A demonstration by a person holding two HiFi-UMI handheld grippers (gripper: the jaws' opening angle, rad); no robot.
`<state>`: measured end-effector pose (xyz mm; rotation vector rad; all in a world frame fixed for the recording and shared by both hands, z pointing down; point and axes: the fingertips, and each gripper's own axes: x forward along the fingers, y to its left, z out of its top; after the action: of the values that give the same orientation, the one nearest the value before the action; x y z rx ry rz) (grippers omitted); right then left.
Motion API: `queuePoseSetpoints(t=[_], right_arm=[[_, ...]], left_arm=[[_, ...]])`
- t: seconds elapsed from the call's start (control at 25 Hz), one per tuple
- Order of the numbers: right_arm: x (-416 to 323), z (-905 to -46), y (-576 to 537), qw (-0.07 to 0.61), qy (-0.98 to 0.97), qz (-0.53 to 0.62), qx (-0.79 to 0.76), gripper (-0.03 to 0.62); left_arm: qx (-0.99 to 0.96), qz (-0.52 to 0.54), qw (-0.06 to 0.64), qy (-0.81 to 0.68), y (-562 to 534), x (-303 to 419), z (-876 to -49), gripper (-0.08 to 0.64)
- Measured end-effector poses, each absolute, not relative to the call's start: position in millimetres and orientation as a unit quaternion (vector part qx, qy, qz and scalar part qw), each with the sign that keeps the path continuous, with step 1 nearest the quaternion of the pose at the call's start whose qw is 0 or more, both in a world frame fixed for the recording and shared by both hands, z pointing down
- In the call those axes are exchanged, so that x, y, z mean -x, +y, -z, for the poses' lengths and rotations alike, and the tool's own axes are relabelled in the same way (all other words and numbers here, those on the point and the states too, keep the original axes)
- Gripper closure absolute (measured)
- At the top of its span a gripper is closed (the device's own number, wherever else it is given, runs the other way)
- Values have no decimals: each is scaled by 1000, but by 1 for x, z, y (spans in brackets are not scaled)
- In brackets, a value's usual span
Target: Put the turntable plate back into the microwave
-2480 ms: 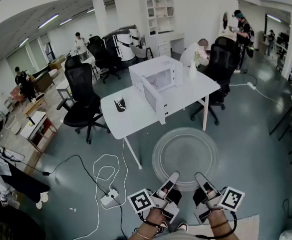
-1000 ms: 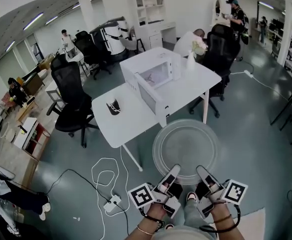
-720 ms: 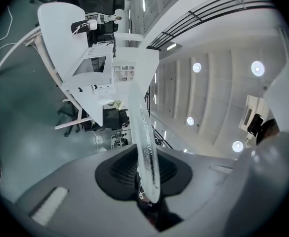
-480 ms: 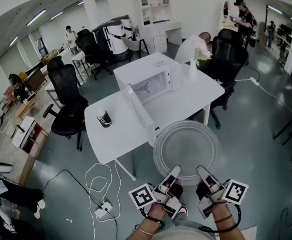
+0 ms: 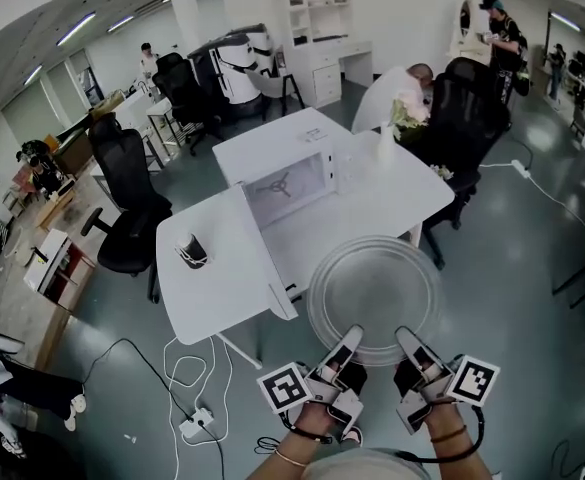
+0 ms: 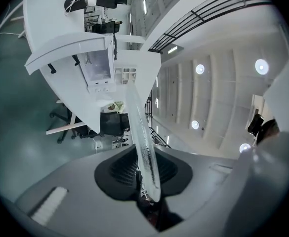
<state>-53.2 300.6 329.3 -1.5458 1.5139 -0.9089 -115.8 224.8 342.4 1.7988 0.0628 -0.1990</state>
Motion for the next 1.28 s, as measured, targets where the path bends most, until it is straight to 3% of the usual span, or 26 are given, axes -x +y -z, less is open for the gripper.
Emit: queuePoseSetpoints(t=[0.64, 1.28], right_arm=[[-62, -352, 243, 385, 578, 366, 619, 517], [-209, -365, 82, 339, 608, 414, 586, 517]], left_arm=[[-773, 81, 629, 24, 167, 0, -367, 509], [-773, 126, 621, -34, 18, -137, -377, 511]])
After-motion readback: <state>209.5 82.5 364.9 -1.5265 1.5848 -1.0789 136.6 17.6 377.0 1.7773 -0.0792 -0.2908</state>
